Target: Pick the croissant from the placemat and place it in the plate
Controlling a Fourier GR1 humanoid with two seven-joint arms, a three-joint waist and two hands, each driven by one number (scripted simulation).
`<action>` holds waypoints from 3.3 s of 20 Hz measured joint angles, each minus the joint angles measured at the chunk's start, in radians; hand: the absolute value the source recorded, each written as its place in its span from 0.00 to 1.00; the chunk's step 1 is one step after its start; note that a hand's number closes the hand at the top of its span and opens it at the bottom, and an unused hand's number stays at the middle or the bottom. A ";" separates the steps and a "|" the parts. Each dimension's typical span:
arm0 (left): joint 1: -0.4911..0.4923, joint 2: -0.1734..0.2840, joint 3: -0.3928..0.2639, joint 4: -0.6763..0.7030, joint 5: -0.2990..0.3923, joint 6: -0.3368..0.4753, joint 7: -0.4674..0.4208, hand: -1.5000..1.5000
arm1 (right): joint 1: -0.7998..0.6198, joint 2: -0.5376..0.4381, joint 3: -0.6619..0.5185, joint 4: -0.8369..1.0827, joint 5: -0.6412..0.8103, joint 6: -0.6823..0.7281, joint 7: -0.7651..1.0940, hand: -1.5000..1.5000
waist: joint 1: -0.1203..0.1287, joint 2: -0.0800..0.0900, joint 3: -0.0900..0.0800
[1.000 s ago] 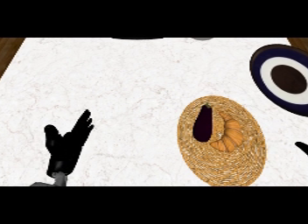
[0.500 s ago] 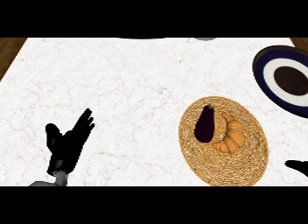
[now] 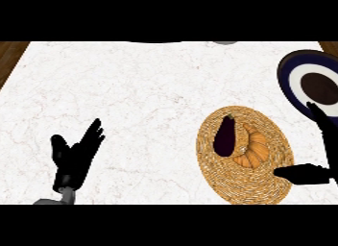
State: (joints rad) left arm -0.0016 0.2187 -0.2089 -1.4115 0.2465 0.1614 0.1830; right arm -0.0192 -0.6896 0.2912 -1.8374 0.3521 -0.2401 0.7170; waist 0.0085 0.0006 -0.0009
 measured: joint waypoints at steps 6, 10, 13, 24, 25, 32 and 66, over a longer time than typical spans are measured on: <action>0.008 -0.018 0.014 0.002 -0.023 -0.013 -0.005 0.50 | -0.064 0.123 0.036 0.075 0.068 0.076 0.064 0.00 | -0.004 0.000 0.001; 0.019 -0.043 0.019 -0.016 -0.044 -0.009 0.004 0.50 | -0.064 0.193 0.026 0.106 0.100 0.114 0.047 0.00 | -0.006 0.000 0.001; 0.003 -0.037 0.047 0.002 -0.046 -0.037 0.013 0.50 | -0.068 0.245 0.021 0.116 0.145 0.132 0.051 0.00 | -0.007 -0.001 0.001; 0.032 -0.066 0.077 -0.007 -0.082 -0.067 0.006 0.50 | -0.090 0.358 0.002 0.229 0.325 0.184 0.072 0.00 | -0.007 -0.001 0.001; 0.034 -0.072 0.075 -0.018 -0.088 -0.064 0.012 0.50 | -0.097 0.370 -0.004 0.245 0.338 0.191 0.070 0.00 | -0.007 -0.001 0.001; 0.045 -0.083 0.092 -0.044 -0.108 -0.078 0.031 0.50 | -0.133 0.418 -0.070 0.377 0.359 0.212 -0.027 0.00 | -0.006 -0.001 0.001; -0.023 -0.119 0.113 -0.015 -0.146 -0.121 0.058 0.50 | -0.745 0.672 -0.219 0.860 1.140 -0.454 0.300 1.00 | 0.038 0.013 0.001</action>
State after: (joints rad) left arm -0.0251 0.0999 -0.0957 -1.4270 0.1005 0.0403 0.2408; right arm -0.7644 -0.0178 0.0718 -0.9778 1.4926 -0.6940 1.0173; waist 0.0464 0.0136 -0.0003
